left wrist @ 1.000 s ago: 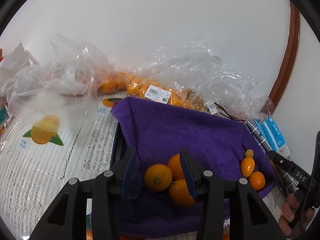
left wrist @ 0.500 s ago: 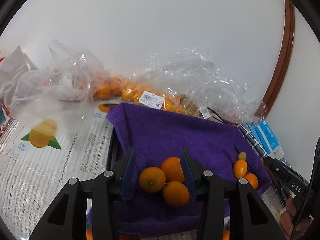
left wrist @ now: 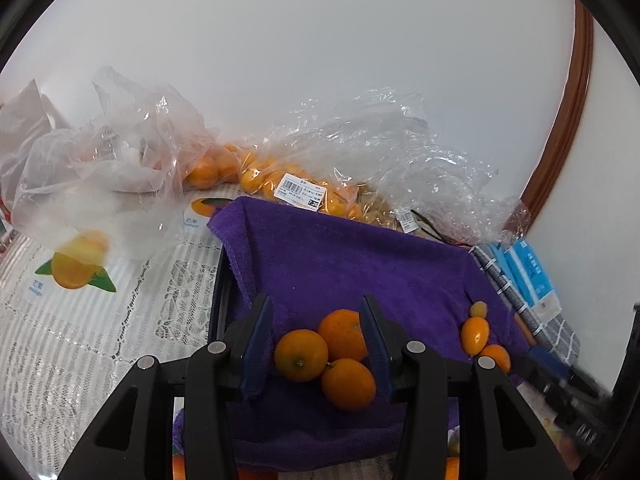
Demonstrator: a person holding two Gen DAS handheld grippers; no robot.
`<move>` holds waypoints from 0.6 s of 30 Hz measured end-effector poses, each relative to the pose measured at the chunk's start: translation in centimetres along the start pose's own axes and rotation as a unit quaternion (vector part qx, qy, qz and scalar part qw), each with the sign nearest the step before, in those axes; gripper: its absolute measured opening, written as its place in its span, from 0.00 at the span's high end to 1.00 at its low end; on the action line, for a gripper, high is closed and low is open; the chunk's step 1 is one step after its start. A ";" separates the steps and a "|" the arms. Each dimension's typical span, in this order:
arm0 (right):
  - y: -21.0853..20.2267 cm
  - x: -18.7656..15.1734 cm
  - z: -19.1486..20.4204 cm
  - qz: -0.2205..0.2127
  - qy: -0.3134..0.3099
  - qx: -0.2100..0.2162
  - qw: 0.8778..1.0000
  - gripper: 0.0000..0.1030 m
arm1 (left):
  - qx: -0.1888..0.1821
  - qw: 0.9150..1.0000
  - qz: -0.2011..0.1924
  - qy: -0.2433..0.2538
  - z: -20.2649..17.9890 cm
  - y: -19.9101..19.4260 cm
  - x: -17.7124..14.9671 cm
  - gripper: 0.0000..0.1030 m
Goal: Organize fruits
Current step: 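Grasp a second small yellow-green pear on the bed with the right gripper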
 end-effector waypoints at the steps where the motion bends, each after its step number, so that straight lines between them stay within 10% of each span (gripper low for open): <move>1: -0.2 -0.3 0.4 0.002 -0.006 0.004 1.000 0.47 | -0.002 1.000 -0.001 -0.003 0.1 -0.1 0.0 0.58; 18: -0.9 -5.1 4.9 0.069 -0.076 0.049 0.994 0.71 | 0.003 1.000 0.003 -0.025 0.9 0.0 0.1 0.53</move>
Point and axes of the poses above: each gripper's, at about its wrist camera, not at the fingertips, and y roughly the way its jaws point, z to its left, x to its top, the point moved 3 cm from there along y, roughly the way its jaws point, and after that the axes turned 8 degrees about -x, right-handed, at the moved point
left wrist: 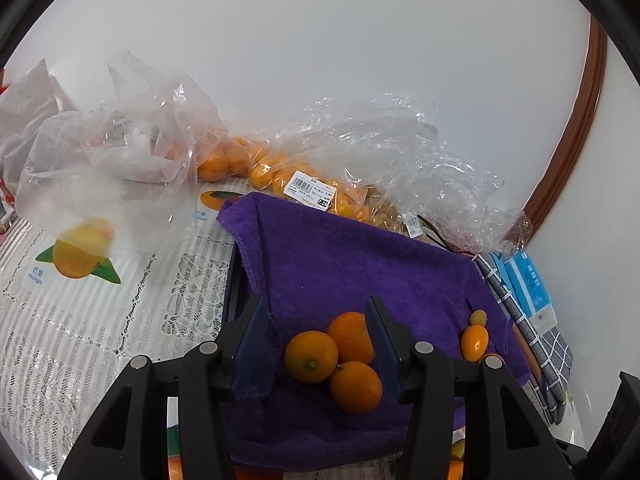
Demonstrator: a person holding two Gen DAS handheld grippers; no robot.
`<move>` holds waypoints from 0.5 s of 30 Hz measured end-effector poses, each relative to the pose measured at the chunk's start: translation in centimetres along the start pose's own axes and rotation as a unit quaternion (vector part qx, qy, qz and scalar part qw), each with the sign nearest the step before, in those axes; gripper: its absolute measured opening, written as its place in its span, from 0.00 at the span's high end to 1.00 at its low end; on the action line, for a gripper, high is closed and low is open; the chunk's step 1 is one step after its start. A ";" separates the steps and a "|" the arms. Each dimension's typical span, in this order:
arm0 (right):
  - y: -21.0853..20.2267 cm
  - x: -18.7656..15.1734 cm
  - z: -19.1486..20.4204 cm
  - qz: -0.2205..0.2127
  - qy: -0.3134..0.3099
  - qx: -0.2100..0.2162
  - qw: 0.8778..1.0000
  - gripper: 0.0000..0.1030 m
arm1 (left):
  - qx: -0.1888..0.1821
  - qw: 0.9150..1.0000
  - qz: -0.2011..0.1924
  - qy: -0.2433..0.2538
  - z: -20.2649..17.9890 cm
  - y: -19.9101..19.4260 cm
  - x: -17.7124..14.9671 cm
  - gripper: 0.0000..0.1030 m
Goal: Organize fruits
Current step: 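Grasp a second small yellow-green pear on the bed with the right gripper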
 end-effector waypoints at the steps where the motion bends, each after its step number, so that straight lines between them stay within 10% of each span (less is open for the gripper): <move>1: 0.2 0.0 0.1 0.004 0.000 0.001 1.000 0.71 | 0.001 1.000 0.001 0.001 -0.1 0.0 0.0 0.53; 15: 0.8 0.4 -1.8 0.006 0.024 -0.044 0.999 0.74 | 0.008 1.000 0.006 0.014 -0.5 0.4 -0.3 0.52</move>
Point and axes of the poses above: each gripper's, at about its wrist camera, not at the fingertips, and y roughly the way its jaws point, z to its left, x to its top, the point moved 3 cm from there along y, roughly the way its jaws point, and after that the axes turned 8 degrees about -x, right-handed, at the moved point
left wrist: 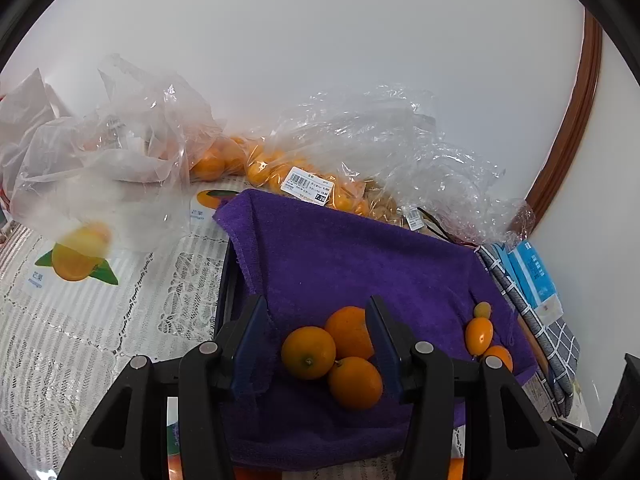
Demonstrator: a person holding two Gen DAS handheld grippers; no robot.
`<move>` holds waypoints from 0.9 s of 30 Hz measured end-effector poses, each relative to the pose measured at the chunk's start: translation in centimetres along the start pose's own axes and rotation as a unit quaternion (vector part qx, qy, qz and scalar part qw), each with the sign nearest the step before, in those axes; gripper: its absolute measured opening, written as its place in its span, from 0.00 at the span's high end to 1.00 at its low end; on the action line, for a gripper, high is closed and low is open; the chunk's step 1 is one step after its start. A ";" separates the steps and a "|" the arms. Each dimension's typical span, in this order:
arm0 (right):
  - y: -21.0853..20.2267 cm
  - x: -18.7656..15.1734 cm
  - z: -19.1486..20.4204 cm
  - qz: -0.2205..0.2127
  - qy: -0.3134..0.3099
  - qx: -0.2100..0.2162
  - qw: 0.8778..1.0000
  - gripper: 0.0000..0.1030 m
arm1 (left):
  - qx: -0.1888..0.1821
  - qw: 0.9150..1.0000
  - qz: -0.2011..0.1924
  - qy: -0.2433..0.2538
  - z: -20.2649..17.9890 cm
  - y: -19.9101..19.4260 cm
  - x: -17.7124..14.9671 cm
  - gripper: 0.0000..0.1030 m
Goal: Organize fruits
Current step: 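Grasp a second small yellow-green pear on the bed with the right gripper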
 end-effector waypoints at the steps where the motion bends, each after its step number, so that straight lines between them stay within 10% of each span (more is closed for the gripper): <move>1: 0.5 -0.1 -0.1 0.015 0.000 -0.005 1.000 0.74 | 0.000 1.000 0.000 0.001 0.0 0.0 0.0 0.52; 6: 1.3 -0.1 1.1 0.031 -0.030 -0.012 0.999 0.73 | -0.001 1.000 0.000 0.000 0.0 0.0 0.0 0.52; 20: -4.3 1.1 -1.5 -0.125 0.027 0.009 0.992 0.73 | -0.005 1.000 -0.002 0.015 -0.8 -0.8 -0.6 0.53; 27: -4.2 1.8 -4.7 -0.129 0.096 -0.003 0.987 0.73 | -0.037 0.999 0.003 0.033 -2.4 -3.9 -2.5 0.52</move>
Point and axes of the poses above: each gripper's, at about its wrist camera, not at the fingertips, and y roughly the way its jaws point, z to its left, x to its top, the point moved 3 cm from there along y, roughly the way its jaws point, and after that the axes turned 8 degrees about -x, right-handed, at the moved point
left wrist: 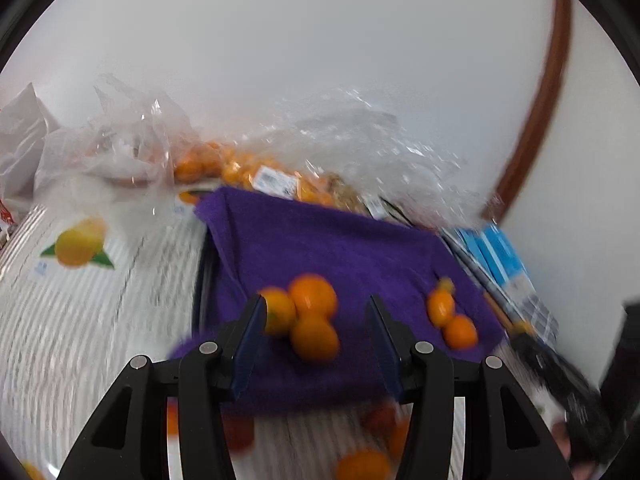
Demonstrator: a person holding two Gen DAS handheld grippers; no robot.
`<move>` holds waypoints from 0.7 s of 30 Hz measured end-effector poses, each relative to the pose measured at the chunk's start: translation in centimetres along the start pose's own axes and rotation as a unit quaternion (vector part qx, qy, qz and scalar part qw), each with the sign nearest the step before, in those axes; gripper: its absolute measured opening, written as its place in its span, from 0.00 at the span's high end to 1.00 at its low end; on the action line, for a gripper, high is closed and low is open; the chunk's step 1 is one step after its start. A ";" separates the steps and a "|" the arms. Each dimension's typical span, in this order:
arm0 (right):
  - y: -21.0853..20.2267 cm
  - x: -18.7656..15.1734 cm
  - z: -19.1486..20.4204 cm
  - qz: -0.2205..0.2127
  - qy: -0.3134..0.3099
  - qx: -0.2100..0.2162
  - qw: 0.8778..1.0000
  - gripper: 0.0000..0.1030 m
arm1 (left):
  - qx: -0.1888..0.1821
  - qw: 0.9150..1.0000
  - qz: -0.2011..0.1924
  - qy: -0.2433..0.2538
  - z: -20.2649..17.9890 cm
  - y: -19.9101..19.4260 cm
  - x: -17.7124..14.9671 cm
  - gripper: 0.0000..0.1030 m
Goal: Organize fruits
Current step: 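Grasp a second small yellow-green pear on the bed with the right gripper, then grasp an orange beside the towel with the left gripper while the right holds the pear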
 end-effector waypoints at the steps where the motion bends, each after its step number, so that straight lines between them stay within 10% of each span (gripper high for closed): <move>1: 0.3 0.0 -0.3 0.006 0.005 -0.005 1.000 0.73 | 0.000 1.000 0.005 0.005 -0.3 -0.6 -1.0 0.52; 21: 1.0 -0.3 -0.1 0.014 0.008 -0.006 1.000 0.73 | -0.010 0.989 0.138 0.051 -3.1 0.3 -6.9 0.55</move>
Point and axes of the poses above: each gripper's, at about its wrist camera, not at the fingertips, and y roughly the way its jaws point, z to its left, x to its top, the point moved 3 cm from there along y, roughly the way its jaws point, and after that the axes turned 8 degrees about -x, right-handed, at the moved point
